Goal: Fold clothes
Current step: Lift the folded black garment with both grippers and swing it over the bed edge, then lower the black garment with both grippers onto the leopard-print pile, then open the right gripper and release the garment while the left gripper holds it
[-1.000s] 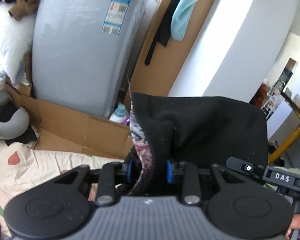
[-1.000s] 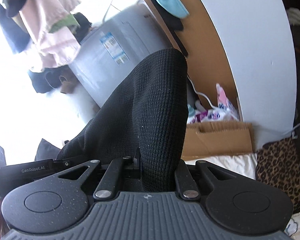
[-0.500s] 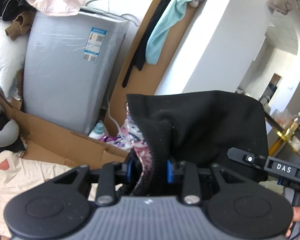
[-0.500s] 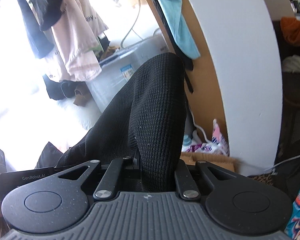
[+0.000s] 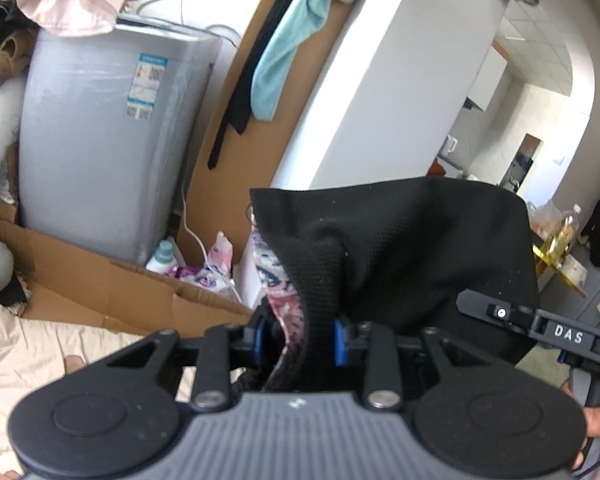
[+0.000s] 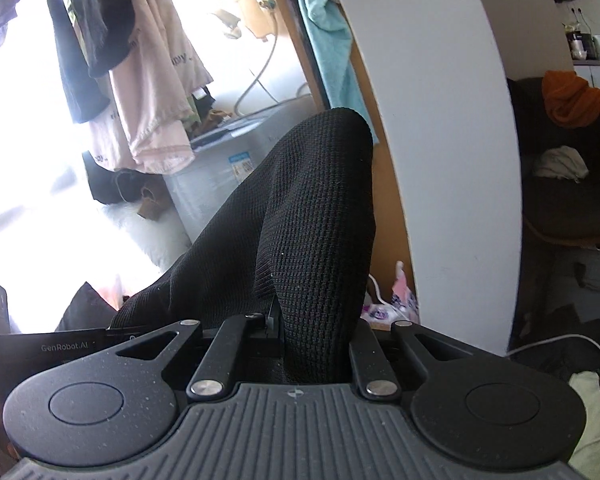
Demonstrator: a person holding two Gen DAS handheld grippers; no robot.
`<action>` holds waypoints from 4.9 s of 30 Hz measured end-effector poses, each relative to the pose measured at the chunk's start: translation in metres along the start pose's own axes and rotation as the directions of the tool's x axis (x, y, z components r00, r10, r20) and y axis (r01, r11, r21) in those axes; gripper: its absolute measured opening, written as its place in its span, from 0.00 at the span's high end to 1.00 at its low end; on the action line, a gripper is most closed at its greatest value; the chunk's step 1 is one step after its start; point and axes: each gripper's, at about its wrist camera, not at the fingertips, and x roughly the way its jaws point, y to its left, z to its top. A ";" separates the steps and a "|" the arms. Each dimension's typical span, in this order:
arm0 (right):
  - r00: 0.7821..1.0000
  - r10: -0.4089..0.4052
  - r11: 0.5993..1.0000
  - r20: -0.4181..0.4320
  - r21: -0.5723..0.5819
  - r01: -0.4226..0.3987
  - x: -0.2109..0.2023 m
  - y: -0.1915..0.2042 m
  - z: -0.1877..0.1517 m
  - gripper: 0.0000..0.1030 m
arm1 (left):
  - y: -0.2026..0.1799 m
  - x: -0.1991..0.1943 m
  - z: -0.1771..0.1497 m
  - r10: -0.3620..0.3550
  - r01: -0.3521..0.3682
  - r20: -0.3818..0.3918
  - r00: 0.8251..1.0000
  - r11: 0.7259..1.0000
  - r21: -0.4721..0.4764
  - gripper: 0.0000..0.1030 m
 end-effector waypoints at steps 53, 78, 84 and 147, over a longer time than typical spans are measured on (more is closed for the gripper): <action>0.890 -0.403 0.909 -0.212 0.019 0.416 0.146 -0.258 -0.250 0.91 | 0.042 0.349 -0.247 -0.260 0.270 -0.322 0.910 0.963 -0.013 0.67; 0.890 -0.378 0.909 -0.256 0.079 0.409 0.267 -0.349 -0.272 0.90 | 0.089 0.462 -0.254 -0.255 0.233 -0.346 0.903 0.967 -0.106 0.68; 0.885 -0.380 0.905 -0.269 0.088 0.415 0.291 -0.372 -0.277 0.88 | 0.092 0.483 -0.254 -0.229 0.207 -0.348 0.909 0.973 -0.100 0.68; 0.811 -0.548 0.828 -0.203 0.008 0.561 0.324 -0.375 -0.330 0.66 | 0.118 0.521 -0.243 -0.216 0.156 -0.403 0.889 0.972 -0.178 0.53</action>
